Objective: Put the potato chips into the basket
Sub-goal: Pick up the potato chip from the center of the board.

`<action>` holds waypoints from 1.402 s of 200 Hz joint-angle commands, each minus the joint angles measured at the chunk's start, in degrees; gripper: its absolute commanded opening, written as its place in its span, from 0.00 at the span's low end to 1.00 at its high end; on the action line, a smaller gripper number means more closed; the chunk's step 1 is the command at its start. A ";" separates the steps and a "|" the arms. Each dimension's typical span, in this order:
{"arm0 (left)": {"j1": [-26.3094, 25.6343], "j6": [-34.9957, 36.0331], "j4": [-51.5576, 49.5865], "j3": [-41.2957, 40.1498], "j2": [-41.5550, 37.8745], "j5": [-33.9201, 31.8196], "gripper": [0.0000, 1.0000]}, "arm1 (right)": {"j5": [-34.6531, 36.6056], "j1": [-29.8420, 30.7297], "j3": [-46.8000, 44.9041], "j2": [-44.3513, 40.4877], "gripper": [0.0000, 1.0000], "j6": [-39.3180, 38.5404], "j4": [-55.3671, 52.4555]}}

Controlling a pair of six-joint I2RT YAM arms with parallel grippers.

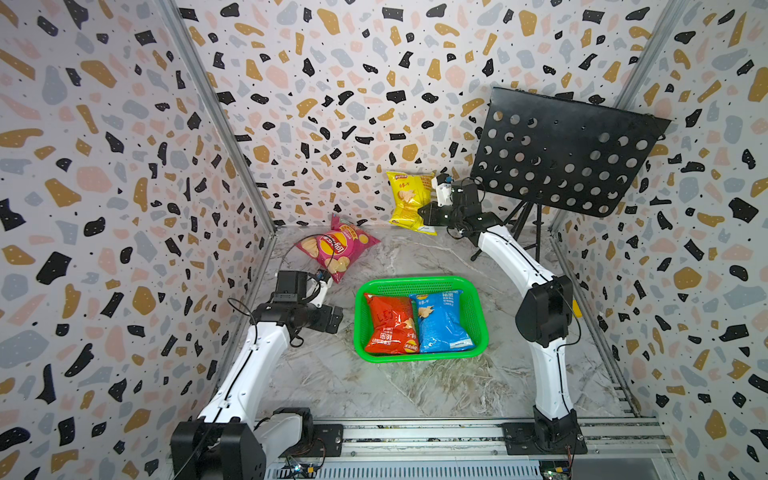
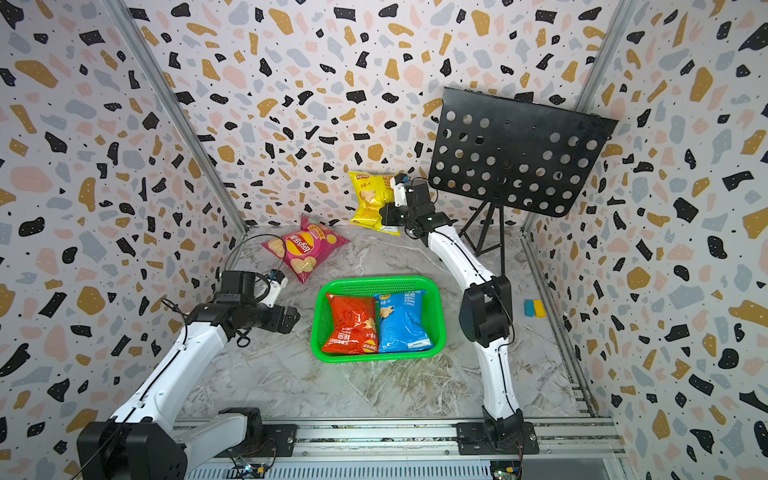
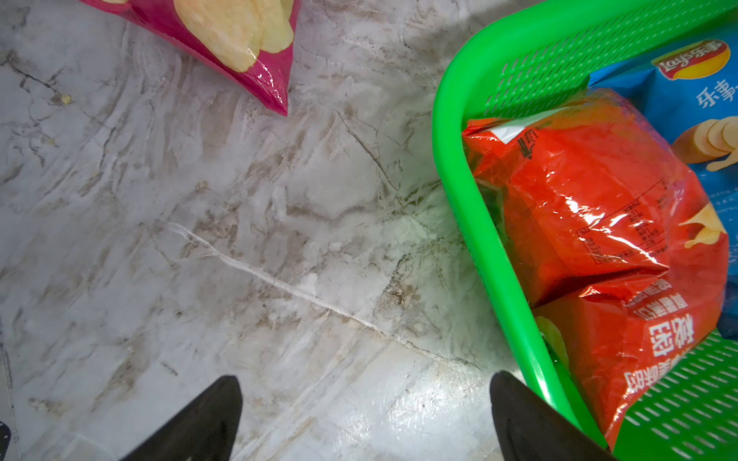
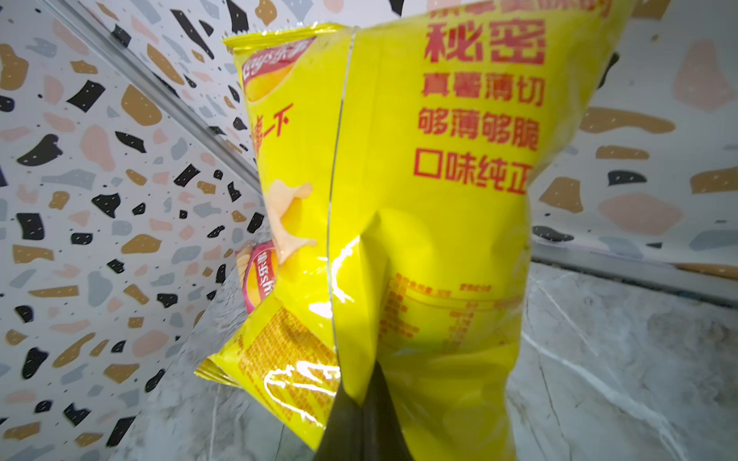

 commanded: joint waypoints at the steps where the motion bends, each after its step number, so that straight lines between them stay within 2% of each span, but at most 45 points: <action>1: 0.22 0.15 -0.48 3.63 -1.65 2.69 1.00 | -7.24 -0.16 -4.88 -6.62 0.00 3.89 2.28; 55: 0.22 -2.40 -3.09 10.06 -1.10 9.79 0.99 | -21.44 -0.18 -25.65 -22.05 0.00 13.58 12.83; 77: 0.22 -4.92 -2.95 12.14 -0.60 13.57 0.98 | -26.30 -0.16 -35.18 -28.19 0.00 19.67 22.89; 113: 0.22 -8.65 -1.03 14.23 -0.88 24.98 0.97 | -32.38 -0.16 -47.94 -35.32 0.00 32.73 39.73; 139: 0.22 -13.31 4.01 13.76 -2.39 34.07 0.96 | -34.84 -0.16 -56.04 -38.64 0.00 42.35 52.88; 157: 0.22 -17.45 8.94 12.49 -3.29 40.49 0.95 | -35.98 -0.16 -59.22 -39.84 0.00 46.36 58.36; 182: 0.21 -24.31 15.54 11.04 -3.47 46.00 0.92 | -37.53 -0.11 -62.59 -40.22 0.00 53.58 69.33; 212: 0.22 -32.40 20.76 10.59 -2.27 48.19 0.86 | -38.16 -0.03 -65.10 -39.10 0.00 63.34 83.73; 234: 0.22 -40.89 27.54 9.08 -1.15 49.38 0.78 | -38.19 0.27 -66.01 -37.62 0.00 69.26 92.44; 262: 0.22 -52.36 39.01 6.56 -0.55 50.89 0.68 | -38.52 1.21 -66.73 -37.40 0.00 69.80 93.39; 280: 0.05 -56.18 43.28 5.66 -0.88 51.27 0.64 | -38.93 1.83 -66.85 -37.91 0.00 67.82 91.20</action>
